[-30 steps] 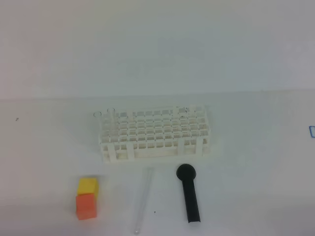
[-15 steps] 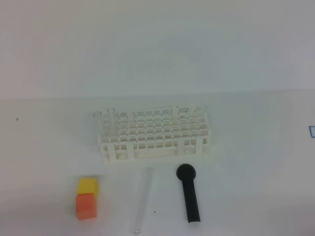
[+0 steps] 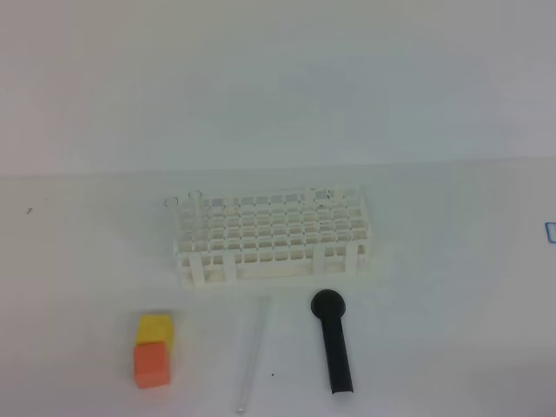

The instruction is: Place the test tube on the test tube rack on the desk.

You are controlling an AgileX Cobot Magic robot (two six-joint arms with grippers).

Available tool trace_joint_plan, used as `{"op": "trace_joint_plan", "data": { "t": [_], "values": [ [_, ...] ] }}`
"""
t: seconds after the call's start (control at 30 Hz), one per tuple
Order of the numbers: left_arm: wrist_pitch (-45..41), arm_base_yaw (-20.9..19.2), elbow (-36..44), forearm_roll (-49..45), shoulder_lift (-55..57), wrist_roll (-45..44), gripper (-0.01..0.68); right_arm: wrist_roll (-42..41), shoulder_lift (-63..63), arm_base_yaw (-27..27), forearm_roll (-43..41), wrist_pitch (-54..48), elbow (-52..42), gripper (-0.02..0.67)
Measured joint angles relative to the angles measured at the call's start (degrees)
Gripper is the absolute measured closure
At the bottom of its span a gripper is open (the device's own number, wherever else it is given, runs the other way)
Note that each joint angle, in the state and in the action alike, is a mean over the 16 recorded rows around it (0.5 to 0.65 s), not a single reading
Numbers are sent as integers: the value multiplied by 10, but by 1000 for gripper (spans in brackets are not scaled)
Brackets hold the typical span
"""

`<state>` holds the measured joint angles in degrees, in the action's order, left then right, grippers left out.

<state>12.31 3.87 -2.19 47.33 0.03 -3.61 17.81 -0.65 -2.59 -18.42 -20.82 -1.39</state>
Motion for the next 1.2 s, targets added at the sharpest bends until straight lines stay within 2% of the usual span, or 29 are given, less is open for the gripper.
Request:
{"op": "trace_joint_plan", "data": {
  "t": [0.23,0.47,0.67,0.97,1.2],
  "values": [
    [-43,19,-96,-9,71,-154,673,0,0,0,0,0,0,650],
    [-122,76,-222,-11,168,-325,673,0,0,0,0,0,0,650],
    [-163,126,-314,-6,220,-416,673,0,0,1,0,0,0,650],
    [-263,147,-420,46,266,-465,673,0,0,1,0,0,0,650],
    [-408,147,-500,31,349,-414,673,0,0,1,0,0,0,650]
  ]
}}
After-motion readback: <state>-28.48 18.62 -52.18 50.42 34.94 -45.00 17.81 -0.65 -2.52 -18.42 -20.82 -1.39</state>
